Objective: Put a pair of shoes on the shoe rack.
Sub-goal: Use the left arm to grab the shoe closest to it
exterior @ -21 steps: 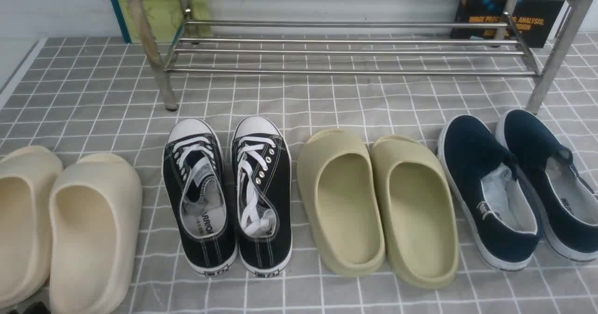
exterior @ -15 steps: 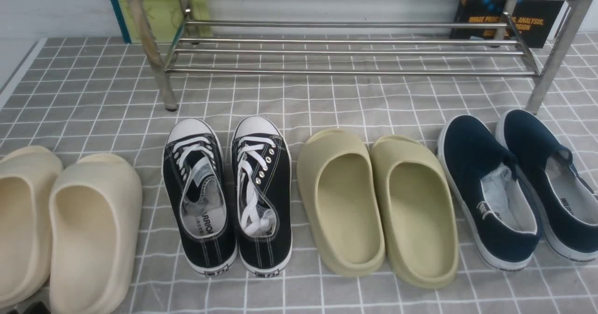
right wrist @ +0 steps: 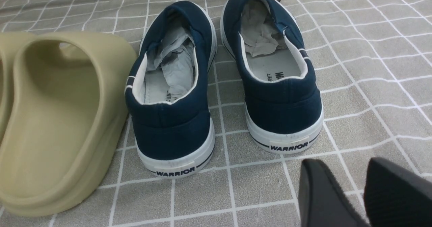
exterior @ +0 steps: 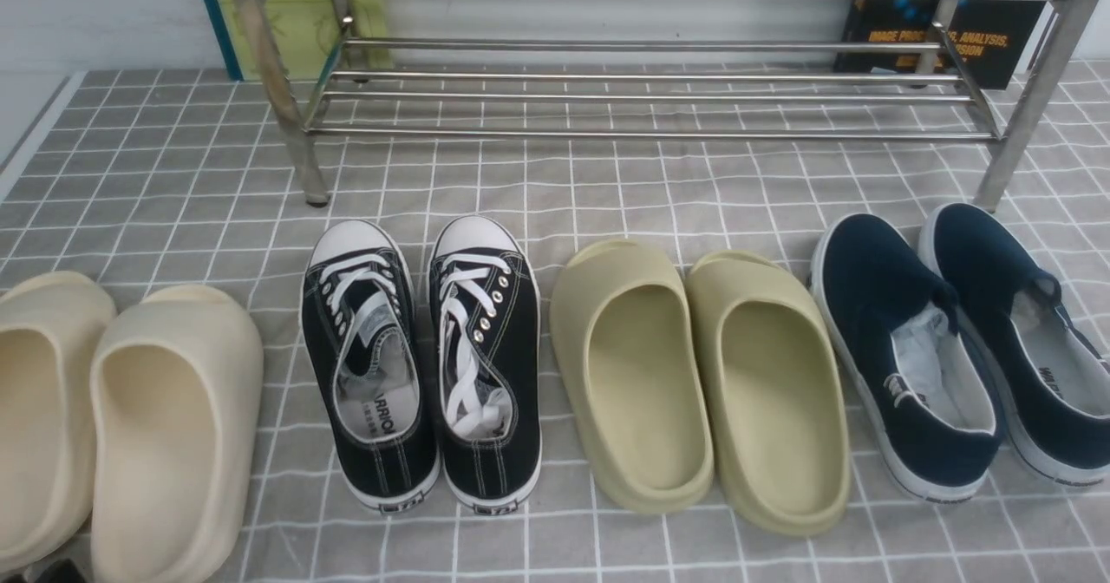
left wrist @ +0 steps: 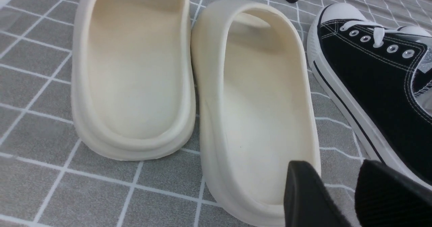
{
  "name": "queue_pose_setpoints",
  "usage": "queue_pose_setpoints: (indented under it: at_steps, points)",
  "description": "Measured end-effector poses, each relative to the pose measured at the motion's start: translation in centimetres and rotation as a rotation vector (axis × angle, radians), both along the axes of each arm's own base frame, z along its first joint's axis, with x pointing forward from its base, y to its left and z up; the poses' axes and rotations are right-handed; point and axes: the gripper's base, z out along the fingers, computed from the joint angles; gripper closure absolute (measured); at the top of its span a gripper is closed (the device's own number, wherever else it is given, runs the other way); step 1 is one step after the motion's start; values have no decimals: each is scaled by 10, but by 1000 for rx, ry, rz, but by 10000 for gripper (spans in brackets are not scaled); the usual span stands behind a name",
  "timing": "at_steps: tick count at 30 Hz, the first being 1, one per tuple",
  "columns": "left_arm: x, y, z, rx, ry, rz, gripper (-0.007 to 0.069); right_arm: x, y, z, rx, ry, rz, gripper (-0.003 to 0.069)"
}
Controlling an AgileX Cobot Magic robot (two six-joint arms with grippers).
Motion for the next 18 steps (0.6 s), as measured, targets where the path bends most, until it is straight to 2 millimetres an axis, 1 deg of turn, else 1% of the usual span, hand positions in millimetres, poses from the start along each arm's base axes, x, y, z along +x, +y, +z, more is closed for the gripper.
queue_pose_setpoints:
  at_steps: [6, 18]
  points:
    - [0, 1, 1, 18, -9, 1, 386, 0, 0, 0, 0, 0, 0, 420]
    - [1, -1, 4, -36, -52, -3, 386, 0, 0, 0, 0, 0, 0, 420]
